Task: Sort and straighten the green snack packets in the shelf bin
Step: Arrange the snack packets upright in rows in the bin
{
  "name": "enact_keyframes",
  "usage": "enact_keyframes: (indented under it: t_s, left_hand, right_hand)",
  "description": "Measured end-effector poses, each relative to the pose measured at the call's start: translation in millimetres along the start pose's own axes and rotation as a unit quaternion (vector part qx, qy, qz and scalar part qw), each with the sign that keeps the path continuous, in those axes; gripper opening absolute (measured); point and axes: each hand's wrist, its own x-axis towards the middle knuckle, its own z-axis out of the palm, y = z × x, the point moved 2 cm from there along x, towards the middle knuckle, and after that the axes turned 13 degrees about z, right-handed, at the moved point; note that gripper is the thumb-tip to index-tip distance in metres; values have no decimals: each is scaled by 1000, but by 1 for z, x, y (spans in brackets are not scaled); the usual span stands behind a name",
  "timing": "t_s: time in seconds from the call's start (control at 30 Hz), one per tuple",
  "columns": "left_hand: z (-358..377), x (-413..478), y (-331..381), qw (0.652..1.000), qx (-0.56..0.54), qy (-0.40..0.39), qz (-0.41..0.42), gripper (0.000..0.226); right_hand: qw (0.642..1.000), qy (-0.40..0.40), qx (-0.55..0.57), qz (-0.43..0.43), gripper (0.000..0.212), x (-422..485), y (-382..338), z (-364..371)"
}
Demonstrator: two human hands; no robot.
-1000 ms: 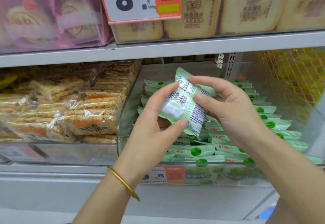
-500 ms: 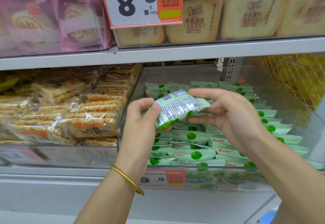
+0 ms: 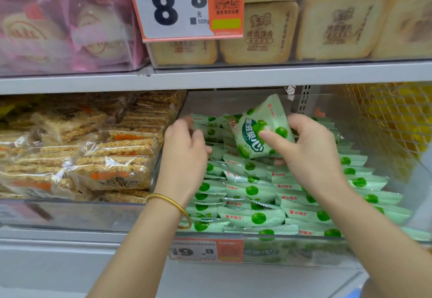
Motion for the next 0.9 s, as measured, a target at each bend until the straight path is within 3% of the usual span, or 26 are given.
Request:
enact_keyframes:
  t_s: [0.1,0.17,0.27,0.37,0.43,0.63,0.83,0.9]
  left_hand:
    - [19,6,-17,968,189,-142,83,35]
    - [27,6,-21,937,258,-223,76,43]
    - [30,4,-22,899,333,-277,66,55]
    - [29,2,-21,890,348,-290,53,58]
    - [29,0,-22,889,350,-291,48,59]
    - [28,-5,-22,897,334,-287,42,59]
    - [24,-6,-21,916,299,-266,40,57]
    - [22,-7,-19,924,282,-257,35,55]
  right_hand:
    - [1000,18,-7,16,25,7,-2,5]
    - [997,-15,43,60,18,15,-7,13]
    - [986,-61,96,121,12,29,-14,29]
    - [986,-88,69,122,34,43,-24,50]
    - [992,-84,-38,86,47,52,-31,62]
    - [943,-85,-321,-29,29,62,-50,87]
    - [869,-130,-461,-127,32,69,-36,115]
    - [873,-140,-448,-133,38,71,-30,115]
